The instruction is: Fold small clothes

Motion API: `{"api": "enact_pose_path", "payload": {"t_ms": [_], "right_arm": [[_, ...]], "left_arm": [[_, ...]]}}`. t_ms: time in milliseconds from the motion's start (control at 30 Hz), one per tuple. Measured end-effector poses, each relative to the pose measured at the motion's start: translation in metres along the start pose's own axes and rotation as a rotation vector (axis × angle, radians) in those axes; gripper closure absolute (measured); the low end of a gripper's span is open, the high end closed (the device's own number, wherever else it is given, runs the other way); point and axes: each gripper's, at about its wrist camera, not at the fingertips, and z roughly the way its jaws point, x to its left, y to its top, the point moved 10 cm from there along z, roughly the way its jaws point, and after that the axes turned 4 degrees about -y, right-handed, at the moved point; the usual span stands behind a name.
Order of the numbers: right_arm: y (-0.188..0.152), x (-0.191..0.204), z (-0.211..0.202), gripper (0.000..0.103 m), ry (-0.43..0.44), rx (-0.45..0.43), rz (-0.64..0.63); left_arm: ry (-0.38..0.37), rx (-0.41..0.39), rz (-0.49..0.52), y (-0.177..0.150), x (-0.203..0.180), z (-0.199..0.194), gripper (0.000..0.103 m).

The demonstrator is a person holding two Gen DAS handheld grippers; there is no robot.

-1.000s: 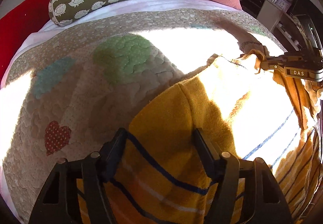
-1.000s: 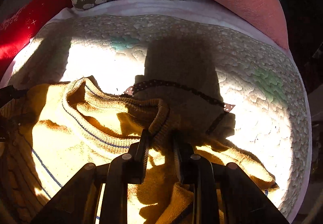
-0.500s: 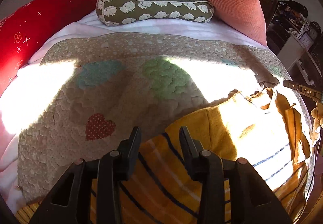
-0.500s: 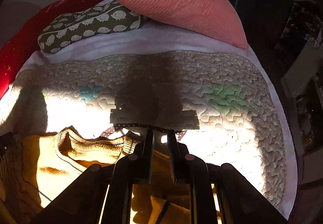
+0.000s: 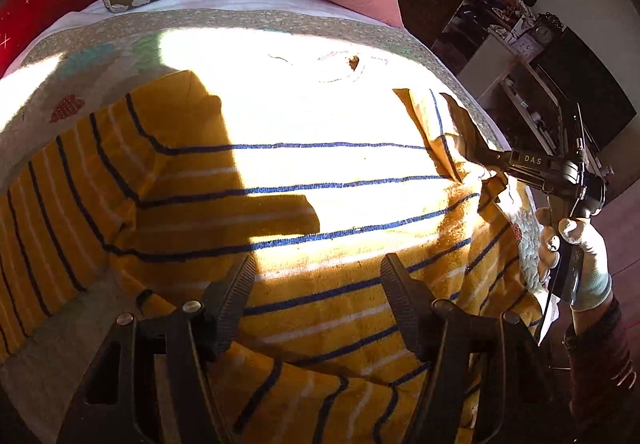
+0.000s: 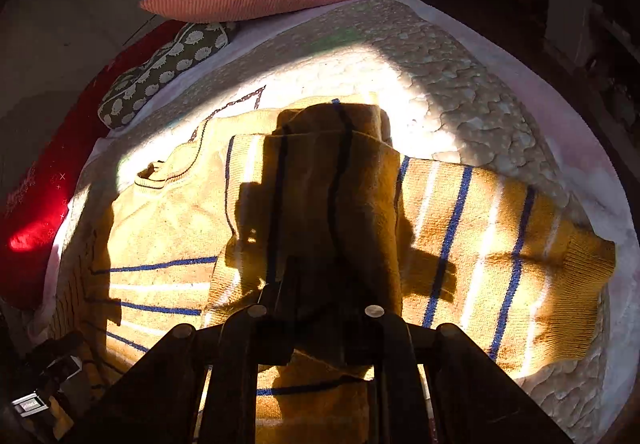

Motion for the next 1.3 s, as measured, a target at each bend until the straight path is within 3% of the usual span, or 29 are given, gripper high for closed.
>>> {"api": "enact_pose_path", "payload": {"t_ms": [67, 100, 133, 267, 367, 467, 633, 800, 833, 900, 967, 1033, 1167, 1233, 1300], "right_arm": [[0.005, -0.036, -0.029, 0.084, -0.161, -0.090, 0.052], [0.002, -0.046, -0.043, 0.084, -0.199, -0.115, 0.059], [-0.002, -0.050, -0.055, 0.084, -0.174, -0.129, 0.065], [-0.052, -0.011, -0.097, 0.082, 0.058, -0.078, 0.008], [-0.109, 0.070, -0.109, 0.073, 0.279, 0.012, -0.116], [-0.168, 0.148, -0.103, 0.073, 0.445, 0.110, -0.232], [-0.244, 0.230, -0.076, 0.070, 0.515, 0.239, -0.369], [-0.344, 0.306, -0.107, 0.070, 0.784, 0.428, -0.553], [-0.363, 0.316, -0.112, 0.070, 0.803, 0.453, -0.616], [-0.377, 0.320, -0.116, 0.070, 0.755, 0.421, -0.705], [-0.360, 0.305, -0.124, 0.070, 0.711, 0.344, -0.687], [-0.320, 0.272, -0.131, 0.070, 0.644, 0.231, -0.600], [-0.214, 0.153, -0.128, 0.064, 0.296, -0.026, -0.391], [-0.161, 0.095, -0.118, 0.060, 0.211, -0.080, -0.219], [-0.117, 0.034, -0.097, 0.058, 0.204, -0.075, -0.014]], "left_arm": [[0.101, 0.046, 0.044, -0.019, 0.003, 0.013, 0.039], [0.166, 0.068, 0.063, -0.028, 0.009, 0.017, 0.039], [0.211, 0.081, 0.072, -0.037, 0.016, 0.017, 0.039], [0.249, 0.042, 0.058, -0.059, 0.037, -0.010, 0.039], [0.269, -0.015, -0.025, -0.068, 0.062, -0.040, 0.039], [0.328, -0.088, -0.101, -0.078, 0.089, -0.080, 0.039], [0.321, -0.226, -0.183, -0.092, 0.108, -0.151, 0.039], [0.338, -0.341, -0.193, -0.091, 0.116, -0.203, 0.038], [0.337, -0.364, -0.198, -0.087, 0.118, -0.209, 0.036], [0.344, -0.389, -0.206, -0.085, 0.118, -0.216, 0.031], [0.340, -0.384, -0.192, -0.085, 0.114, -0.215, 0.030], [0.330, -0.371, -0.170, -0.086, 0.105, -0.207, 0.030], [0.288, -0.337, -0.136, -0.083, 0.079, -0.181, 0.030], [0.255, -0.315, -0.112, -0.080, 0.061, -0.164, 0.030], [0.232, -0.296, -0.093, -0.078, 0.045, -0.148, 0.030]]}}
